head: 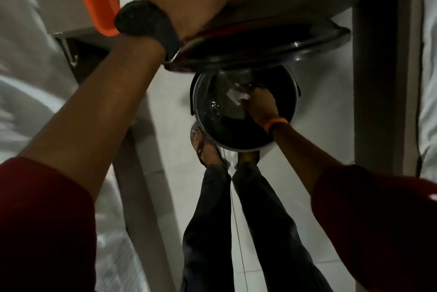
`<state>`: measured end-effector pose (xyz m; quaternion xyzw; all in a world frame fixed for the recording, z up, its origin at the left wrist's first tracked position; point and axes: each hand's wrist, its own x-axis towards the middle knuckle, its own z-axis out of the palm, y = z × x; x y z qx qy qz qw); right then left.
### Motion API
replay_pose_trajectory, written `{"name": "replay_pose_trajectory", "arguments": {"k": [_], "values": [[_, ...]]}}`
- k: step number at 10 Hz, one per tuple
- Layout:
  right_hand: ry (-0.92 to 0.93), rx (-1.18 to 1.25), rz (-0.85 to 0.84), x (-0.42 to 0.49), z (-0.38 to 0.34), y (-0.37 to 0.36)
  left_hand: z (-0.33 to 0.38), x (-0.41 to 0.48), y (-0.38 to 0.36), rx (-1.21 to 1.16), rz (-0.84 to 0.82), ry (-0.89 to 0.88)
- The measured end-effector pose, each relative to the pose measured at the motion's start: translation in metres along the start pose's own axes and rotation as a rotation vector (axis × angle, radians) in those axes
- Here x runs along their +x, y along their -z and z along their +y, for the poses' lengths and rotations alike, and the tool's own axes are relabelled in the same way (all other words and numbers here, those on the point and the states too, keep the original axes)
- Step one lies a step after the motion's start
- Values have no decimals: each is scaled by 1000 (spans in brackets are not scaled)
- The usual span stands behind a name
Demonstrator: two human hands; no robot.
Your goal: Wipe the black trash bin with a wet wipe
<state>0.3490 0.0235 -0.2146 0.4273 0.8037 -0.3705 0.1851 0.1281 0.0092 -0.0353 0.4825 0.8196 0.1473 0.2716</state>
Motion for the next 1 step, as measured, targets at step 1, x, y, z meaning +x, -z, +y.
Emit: {"name": "replay_pose_trajectory", "arguments": {"k": [1], "values": [[-26,-84,26,-10,8,-9,-8,-3,-4,-28,27,36]]}}
